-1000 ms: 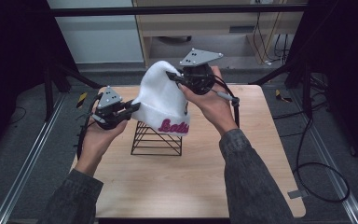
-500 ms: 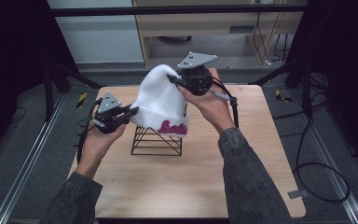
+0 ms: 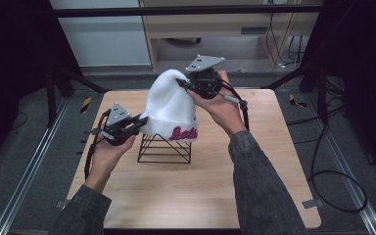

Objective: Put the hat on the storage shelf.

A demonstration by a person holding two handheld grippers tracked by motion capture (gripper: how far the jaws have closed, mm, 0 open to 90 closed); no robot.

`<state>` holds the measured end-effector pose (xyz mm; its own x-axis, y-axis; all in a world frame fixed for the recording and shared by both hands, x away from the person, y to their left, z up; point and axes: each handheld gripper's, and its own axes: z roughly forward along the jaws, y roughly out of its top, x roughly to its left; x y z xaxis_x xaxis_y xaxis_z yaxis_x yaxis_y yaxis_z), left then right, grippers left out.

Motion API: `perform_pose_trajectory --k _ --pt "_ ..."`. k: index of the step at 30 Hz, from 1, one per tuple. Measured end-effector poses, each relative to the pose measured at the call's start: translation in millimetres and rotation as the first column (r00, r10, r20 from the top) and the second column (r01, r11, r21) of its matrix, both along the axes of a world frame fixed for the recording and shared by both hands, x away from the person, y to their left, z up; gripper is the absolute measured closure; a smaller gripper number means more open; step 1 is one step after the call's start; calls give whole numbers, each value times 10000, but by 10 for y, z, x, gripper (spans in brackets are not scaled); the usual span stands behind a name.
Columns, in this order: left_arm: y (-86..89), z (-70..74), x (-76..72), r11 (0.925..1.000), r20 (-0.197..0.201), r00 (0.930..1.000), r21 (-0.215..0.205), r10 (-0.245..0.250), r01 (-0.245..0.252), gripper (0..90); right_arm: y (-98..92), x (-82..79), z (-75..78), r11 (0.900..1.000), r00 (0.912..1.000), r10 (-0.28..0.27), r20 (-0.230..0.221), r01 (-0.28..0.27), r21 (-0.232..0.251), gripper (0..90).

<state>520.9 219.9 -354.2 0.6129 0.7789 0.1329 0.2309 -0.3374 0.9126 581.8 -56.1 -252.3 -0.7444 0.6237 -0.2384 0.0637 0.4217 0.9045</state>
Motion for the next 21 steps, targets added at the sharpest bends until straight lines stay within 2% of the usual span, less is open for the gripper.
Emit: perform_pose_trajectory --k 6,9,13,16,21 --pt "11 -114 3 10000 -136 9999 -87 -13 11 786 -11 -14 -89 9999 9999 153 1 -153 -18 817" --pt "16 -173 -16 9999 4 10000 -77 76 -76 786 -30 -48 -149 9997 9997 233 1 -233 36 817" --pt "13 -227 -12 9999 -28 10000 -79 75 -75 787 -37 -83 -171 9994 9994 348 83 -349 84 817" --pt "11 -258 -24 9999 114 9998 -13 134 -134 787 -35 -114 -189 9992 9992 393 101 -394 102 817" --pt "29 -301 0 9998 39 9998 -118 182 -182 790 -32 -142 -202 9986 9985 520 154 -522 107 818"
